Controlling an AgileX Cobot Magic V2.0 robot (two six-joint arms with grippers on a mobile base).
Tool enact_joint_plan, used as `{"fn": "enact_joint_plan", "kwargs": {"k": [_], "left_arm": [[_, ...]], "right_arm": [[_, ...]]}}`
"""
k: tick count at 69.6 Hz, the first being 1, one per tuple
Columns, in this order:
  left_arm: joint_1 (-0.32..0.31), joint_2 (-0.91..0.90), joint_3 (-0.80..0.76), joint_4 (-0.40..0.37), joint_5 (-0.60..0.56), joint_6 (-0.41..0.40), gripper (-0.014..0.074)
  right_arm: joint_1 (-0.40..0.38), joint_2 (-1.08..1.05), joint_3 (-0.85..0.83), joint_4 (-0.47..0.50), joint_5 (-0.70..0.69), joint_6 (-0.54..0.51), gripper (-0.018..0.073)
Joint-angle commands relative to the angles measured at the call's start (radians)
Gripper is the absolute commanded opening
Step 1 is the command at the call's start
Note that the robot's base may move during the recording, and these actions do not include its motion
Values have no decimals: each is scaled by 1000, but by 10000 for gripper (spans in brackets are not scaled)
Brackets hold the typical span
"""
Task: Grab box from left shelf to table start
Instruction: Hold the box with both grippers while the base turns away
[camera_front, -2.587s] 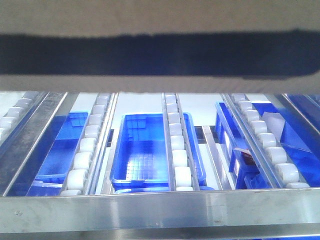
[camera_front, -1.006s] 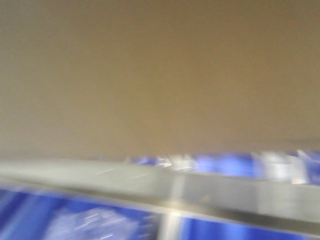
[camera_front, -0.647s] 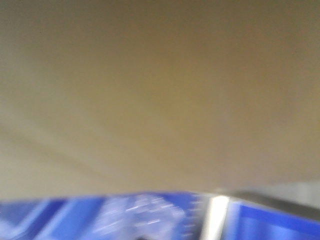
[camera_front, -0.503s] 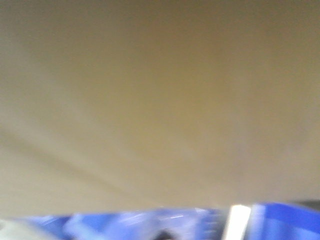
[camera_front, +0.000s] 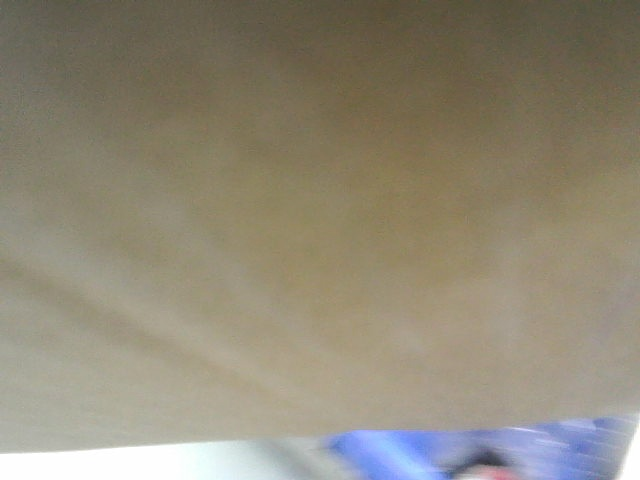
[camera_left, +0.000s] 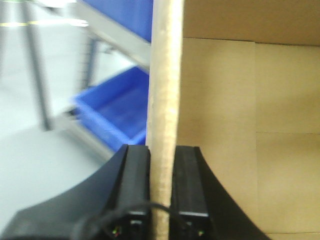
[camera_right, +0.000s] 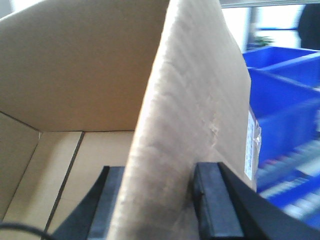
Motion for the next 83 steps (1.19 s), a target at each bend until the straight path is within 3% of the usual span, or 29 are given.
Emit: {"fn": "enact_joint_plan", "kwargs": {"k": [1, 83], "left_arm": [[2, 18, -7, 102, -18, -1, -90], [2, 18, -7, 100, -18, -1, -90]], "right_arm": [[3, 11, -32, 26, -151, 2, 59], [3, 11, -32, 26, -151, 2, 59]]}}
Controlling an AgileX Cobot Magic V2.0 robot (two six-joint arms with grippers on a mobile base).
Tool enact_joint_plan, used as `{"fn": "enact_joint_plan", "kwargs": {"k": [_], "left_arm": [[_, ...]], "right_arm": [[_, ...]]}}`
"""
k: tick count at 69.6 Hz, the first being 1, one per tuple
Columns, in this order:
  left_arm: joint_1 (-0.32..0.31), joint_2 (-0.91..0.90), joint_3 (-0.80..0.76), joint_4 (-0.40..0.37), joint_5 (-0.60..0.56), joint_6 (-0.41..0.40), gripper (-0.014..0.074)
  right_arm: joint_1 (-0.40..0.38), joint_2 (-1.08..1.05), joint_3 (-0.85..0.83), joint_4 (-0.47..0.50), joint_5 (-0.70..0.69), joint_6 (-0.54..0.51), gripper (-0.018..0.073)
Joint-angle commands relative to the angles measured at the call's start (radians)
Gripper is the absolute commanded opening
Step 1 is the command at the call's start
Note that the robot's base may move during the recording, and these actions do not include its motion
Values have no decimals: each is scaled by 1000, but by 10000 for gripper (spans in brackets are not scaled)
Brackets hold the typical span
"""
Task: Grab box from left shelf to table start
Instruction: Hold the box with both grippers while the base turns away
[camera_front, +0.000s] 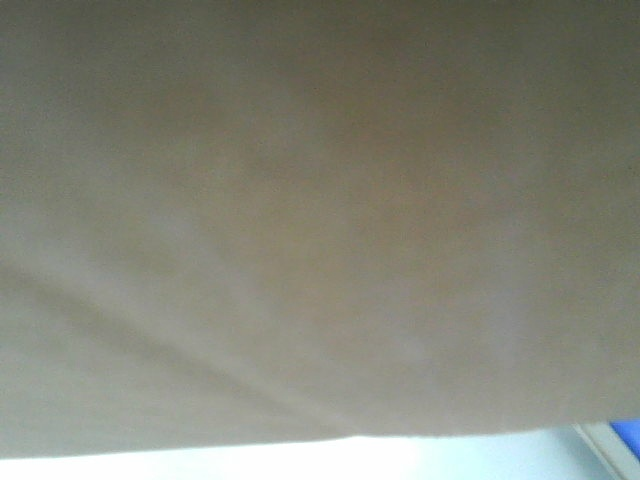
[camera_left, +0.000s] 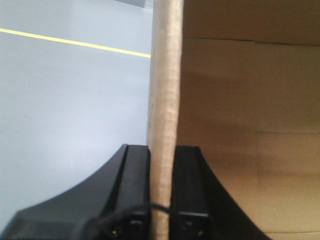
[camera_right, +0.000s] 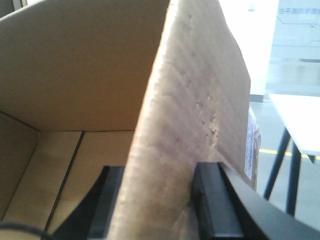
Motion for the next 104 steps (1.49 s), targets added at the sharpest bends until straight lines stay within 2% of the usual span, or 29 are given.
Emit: {"fn": "enact_joint_plan", "kwargs": {"k": [1, 104], "left_arm": [[2, 18, -10, 100, -18, -1, -90], [2, 18, -10, 100, -18, -1, -90]], "right_arm": [[3, 9, -34, 26, -152, 5, 59], [3, 9, -34, 26, -152, 5, 59]]}}
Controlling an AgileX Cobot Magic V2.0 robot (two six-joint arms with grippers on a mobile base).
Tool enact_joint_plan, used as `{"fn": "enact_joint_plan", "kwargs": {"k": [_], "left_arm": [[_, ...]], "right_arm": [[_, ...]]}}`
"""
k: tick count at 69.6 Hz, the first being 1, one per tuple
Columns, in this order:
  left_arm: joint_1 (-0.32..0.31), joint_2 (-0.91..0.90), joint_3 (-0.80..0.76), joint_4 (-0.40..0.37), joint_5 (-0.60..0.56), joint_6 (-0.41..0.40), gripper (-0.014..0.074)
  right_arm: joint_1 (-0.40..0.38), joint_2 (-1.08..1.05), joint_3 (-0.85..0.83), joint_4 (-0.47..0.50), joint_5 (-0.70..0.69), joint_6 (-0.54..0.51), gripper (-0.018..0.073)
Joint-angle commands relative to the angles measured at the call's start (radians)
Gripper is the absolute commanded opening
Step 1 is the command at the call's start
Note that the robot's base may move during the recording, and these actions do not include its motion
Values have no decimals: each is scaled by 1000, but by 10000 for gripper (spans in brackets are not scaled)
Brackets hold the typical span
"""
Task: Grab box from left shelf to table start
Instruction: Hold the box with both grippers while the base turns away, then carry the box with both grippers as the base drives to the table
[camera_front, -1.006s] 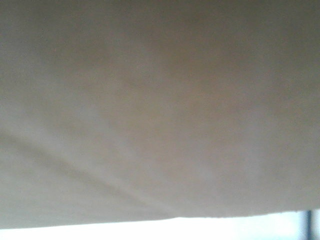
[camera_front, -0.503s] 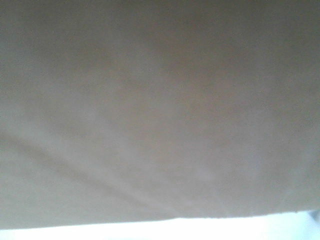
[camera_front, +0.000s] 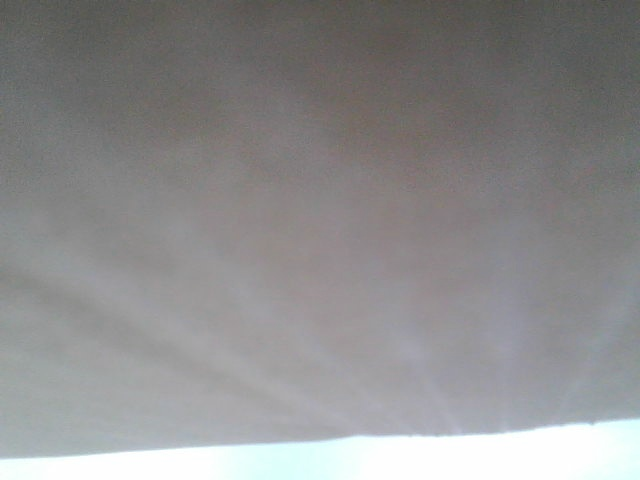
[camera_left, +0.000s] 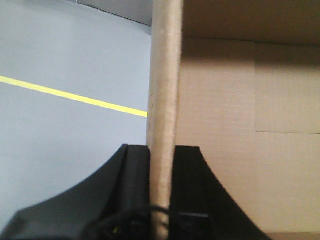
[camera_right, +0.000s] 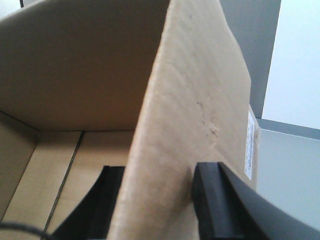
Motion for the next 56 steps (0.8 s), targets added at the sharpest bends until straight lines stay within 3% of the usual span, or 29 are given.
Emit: {"fn": "enact_joint_plan", "kwargs": {"k": [1, 56], "left_arm": [[2, 18, -10, 100, -18, -1, -90], [2, 18, -10, 100, -18, -1, -90]], "right_arm": [[3, 9, -34, 26, -154, 5, 59], [3, 9, -34, 26, -152, 5, 59]]}}
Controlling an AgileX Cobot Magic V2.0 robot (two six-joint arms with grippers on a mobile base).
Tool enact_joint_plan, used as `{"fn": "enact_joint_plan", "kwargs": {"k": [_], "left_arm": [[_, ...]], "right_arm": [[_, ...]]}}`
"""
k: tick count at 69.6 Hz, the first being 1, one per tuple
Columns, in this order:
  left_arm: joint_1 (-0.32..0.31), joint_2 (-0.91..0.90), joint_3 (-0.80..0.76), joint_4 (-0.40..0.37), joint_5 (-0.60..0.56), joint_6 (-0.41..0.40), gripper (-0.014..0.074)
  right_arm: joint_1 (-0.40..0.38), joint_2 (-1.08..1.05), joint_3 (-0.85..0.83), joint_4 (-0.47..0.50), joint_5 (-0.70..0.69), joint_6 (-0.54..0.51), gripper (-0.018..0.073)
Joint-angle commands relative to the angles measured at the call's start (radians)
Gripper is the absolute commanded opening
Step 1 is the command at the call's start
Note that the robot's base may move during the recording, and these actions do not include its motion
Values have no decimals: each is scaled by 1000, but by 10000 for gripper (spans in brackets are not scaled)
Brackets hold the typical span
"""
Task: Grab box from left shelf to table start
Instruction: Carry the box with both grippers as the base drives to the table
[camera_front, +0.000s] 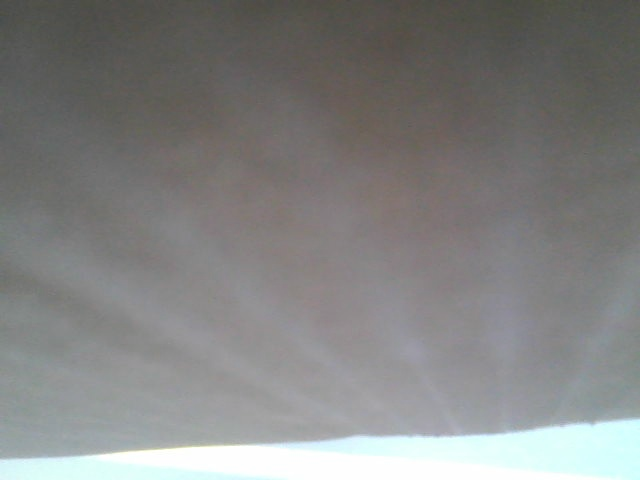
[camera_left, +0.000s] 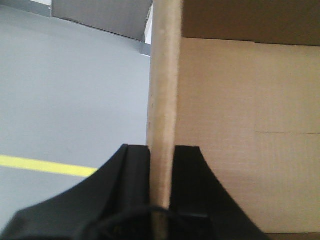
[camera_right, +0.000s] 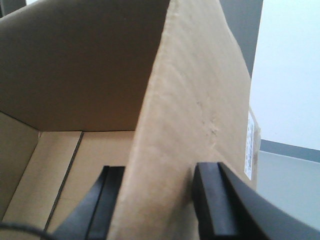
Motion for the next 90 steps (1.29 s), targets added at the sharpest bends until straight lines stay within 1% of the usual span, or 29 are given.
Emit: {"fn": "enact_joint_plan", "kwargs": {"k": [1, 90], "left_arm": [[2, 18, -10, 100, -18, -1, -90], [2, 18, -10, 100, -16, -1, -90]], "right_arm": [[3, 9, -34, 26, -152, 5, 59], [3, 10, -34, 26, -149, 5, 59]]}}
